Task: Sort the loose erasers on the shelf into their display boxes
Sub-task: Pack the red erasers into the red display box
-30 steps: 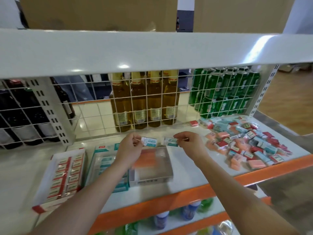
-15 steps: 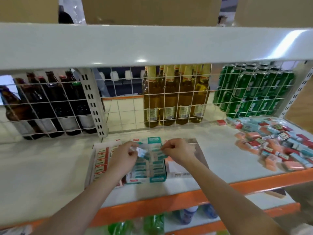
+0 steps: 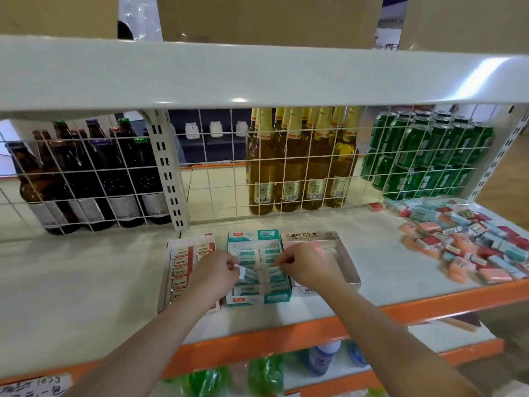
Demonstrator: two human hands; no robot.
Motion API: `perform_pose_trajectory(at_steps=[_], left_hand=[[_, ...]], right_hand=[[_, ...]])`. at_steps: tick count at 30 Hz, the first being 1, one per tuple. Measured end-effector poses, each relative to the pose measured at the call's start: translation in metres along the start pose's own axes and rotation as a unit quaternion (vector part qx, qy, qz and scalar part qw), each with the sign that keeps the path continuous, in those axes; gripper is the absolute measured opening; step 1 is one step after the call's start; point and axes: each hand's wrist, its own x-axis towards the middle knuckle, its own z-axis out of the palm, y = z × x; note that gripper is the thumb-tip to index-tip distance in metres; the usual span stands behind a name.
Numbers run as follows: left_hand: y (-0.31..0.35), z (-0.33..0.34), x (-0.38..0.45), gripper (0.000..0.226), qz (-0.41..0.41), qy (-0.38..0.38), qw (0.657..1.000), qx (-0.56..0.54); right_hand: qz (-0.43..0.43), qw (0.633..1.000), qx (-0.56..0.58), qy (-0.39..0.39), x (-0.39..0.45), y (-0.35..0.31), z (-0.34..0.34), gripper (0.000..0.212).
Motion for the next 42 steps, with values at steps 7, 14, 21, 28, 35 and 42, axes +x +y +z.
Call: perform_pose_trajectory(at_steps=[7, 14, 21, 28, 35, 42], left_hand=[[-0.001, -0.003, 0.000, 0.021, 0.044, -0.011, 0.998, 0.039], [0.007, 0.002, 0.001, 0.017, 0.088, -0.099, 0.987, 0.094], [0.015, 0.000, 0.012, 0.015, 0.085, -0.122, 0.985, 0.087], [0.056, 0.015, 0.021, 0.020, 0.123, -0.087, 0.986, 0.073], [0.120, 0.047, 0.034, 0.023, 0.182, -0.103, 0.975, 0.081], [0.184, 0.091, 0.048, 0.023, 0.229, -0.123, 0.963, 0.075]], right_hand=[[-0.019, 0.997, -0.080, -0.010, 0.000, -0.005, 0.004, 0.019], [-0.054, 0.980, -0.180, -0.067, 0.006, -0.010, 0.004, 0.020], [-0.075, 0.984, -0.158, -0.040, 0.009, 0.001, -0.003, 0.020], [-0.051, 0.978, -0.202, 0.027, 0.004, 0.047, -0.044, 0.027], [0.004, 0.977, -0.210, 0.044, -0.012, 0.109, -0.094, 0.030], [0.049, 0.975, -0.203, 0.073, -0.027, 0.168, -0.142, 0.029]])
